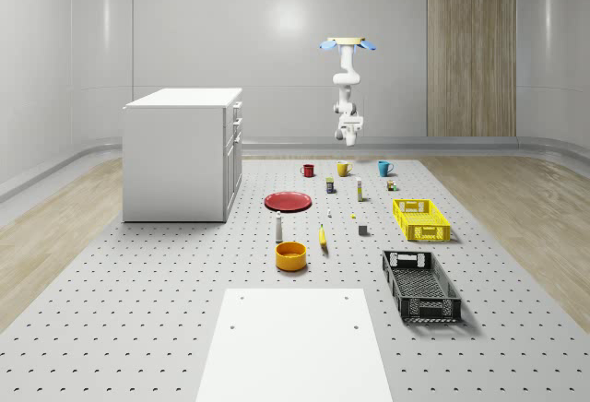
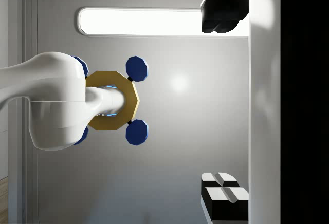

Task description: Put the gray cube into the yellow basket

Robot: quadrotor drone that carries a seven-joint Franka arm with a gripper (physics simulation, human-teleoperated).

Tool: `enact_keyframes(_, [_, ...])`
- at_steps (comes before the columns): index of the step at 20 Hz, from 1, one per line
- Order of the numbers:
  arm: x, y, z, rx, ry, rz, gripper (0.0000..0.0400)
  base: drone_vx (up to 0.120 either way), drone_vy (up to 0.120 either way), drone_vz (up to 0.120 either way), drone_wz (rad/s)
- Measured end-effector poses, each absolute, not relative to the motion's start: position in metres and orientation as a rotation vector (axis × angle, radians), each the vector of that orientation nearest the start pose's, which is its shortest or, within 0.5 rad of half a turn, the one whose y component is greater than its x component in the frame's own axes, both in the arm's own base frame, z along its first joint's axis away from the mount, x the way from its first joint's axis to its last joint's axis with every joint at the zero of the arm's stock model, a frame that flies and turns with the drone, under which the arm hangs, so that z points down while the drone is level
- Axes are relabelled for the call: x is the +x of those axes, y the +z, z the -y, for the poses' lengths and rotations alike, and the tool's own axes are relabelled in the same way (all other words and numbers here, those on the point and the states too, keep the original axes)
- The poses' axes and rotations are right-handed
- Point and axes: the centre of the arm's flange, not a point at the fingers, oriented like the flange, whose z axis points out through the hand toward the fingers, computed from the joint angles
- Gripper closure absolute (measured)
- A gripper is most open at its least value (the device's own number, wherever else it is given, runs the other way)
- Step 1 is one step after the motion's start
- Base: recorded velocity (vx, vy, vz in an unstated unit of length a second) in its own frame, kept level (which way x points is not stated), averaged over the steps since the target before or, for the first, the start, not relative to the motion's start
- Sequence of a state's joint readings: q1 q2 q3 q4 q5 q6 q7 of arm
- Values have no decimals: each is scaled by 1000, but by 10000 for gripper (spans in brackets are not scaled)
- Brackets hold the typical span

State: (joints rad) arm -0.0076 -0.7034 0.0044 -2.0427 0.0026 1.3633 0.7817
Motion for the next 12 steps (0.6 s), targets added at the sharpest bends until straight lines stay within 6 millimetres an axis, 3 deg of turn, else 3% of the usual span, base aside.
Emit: enact_keyframes(12, [303, 691, 0, -2893, -50, -1198, 0, 120, 0, 0, 0])
